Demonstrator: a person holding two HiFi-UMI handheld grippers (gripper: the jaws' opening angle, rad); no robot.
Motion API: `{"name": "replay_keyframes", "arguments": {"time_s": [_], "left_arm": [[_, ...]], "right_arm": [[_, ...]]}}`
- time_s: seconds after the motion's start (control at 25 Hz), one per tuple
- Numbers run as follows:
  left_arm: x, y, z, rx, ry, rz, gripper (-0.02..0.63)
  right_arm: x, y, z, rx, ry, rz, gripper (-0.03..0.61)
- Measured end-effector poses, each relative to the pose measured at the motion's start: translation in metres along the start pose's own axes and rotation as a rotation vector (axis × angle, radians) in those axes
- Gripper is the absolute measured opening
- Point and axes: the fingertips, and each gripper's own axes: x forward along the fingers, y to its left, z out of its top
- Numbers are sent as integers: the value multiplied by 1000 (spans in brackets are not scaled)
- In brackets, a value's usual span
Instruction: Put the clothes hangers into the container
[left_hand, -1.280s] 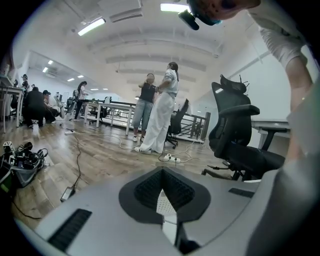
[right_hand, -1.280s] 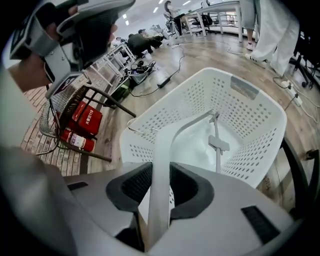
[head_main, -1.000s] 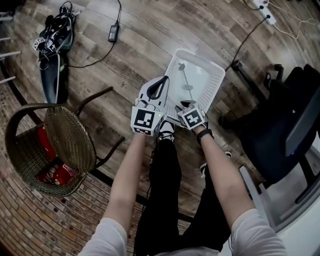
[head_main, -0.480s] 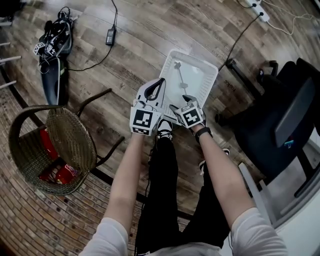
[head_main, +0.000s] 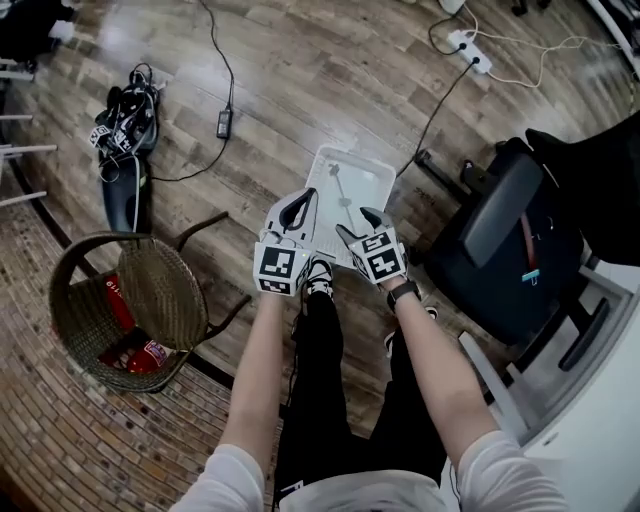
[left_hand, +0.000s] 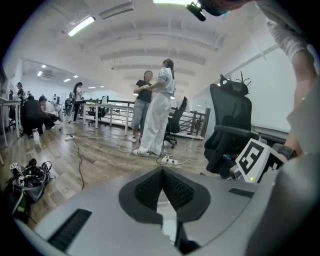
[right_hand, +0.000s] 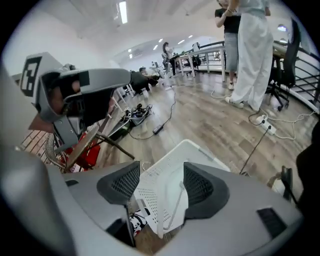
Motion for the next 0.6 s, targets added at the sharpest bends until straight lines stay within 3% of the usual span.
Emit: {"name": "replay_keyframes", "arguments": {"time_s": [0.28, 0.6], "left_arm": [[-42, -33, 123, -3, -46, 7, 9], [-92, -114, 235, -1, -84, -38, 11]], "right_arm": [[-150, 15, 105, 19, -204, -69, 281], [-310, 17, 152, 67, -339, -142, 282]]}}
